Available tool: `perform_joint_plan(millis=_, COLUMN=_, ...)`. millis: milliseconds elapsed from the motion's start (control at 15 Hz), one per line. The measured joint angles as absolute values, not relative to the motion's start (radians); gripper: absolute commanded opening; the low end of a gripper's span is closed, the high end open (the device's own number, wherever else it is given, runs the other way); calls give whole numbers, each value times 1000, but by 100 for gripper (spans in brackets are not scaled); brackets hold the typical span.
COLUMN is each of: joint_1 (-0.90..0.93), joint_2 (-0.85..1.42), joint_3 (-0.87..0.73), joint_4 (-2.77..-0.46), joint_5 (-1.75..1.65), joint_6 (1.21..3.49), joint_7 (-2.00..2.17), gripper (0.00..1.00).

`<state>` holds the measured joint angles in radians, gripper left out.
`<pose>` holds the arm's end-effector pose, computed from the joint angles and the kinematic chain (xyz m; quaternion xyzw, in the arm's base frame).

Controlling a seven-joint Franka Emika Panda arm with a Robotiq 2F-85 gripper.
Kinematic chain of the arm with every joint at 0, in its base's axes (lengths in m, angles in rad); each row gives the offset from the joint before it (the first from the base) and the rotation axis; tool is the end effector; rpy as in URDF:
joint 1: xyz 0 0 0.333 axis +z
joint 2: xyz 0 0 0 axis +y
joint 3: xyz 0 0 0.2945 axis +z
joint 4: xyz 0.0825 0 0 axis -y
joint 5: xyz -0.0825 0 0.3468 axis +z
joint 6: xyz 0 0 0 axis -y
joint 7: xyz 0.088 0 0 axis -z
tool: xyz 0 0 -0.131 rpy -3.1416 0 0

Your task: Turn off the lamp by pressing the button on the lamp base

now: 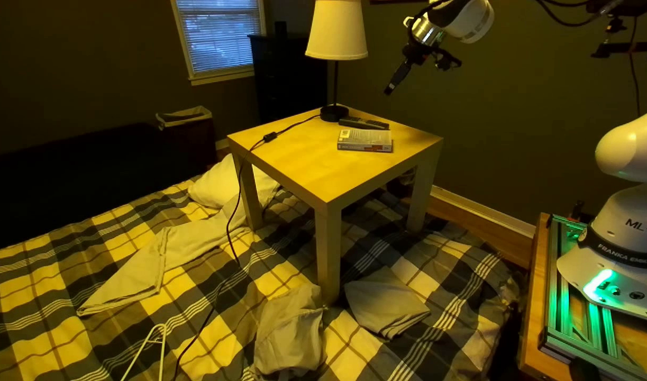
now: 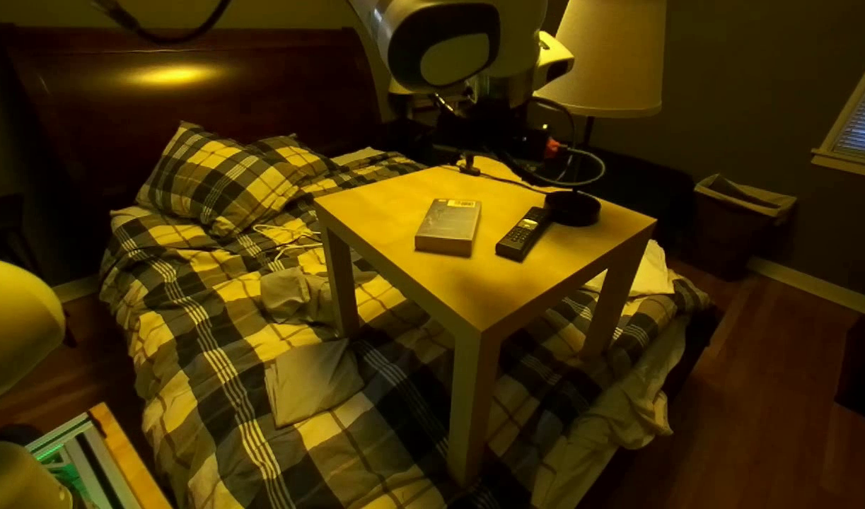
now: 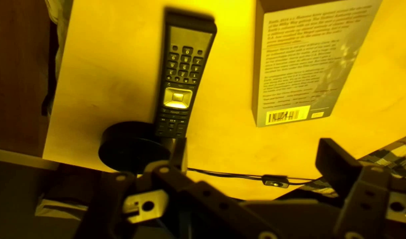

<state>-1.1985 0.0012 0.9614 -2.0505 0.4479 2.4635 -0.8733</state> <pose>0.5478 -0.1264 0.4568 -0.9505 -0.1647 -0.2603 0.0412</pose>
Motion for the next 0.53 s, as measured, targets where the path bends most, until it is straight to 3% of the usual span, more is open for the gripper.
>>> perform_joint_plan(millis=333, joint_1=-892, joint_2=-157, joint_3=598, joint_4=-2067, joint_5=506, joint_6=2328, joint_7=-1122, gripper=100)
perform_joint_plan(millis=533, joint_1=-850, joint_2=-178, joint_3=553, joint_4=-2081, joint_5=517, joint_6=2323, joint_7=-1159, gripper=100)
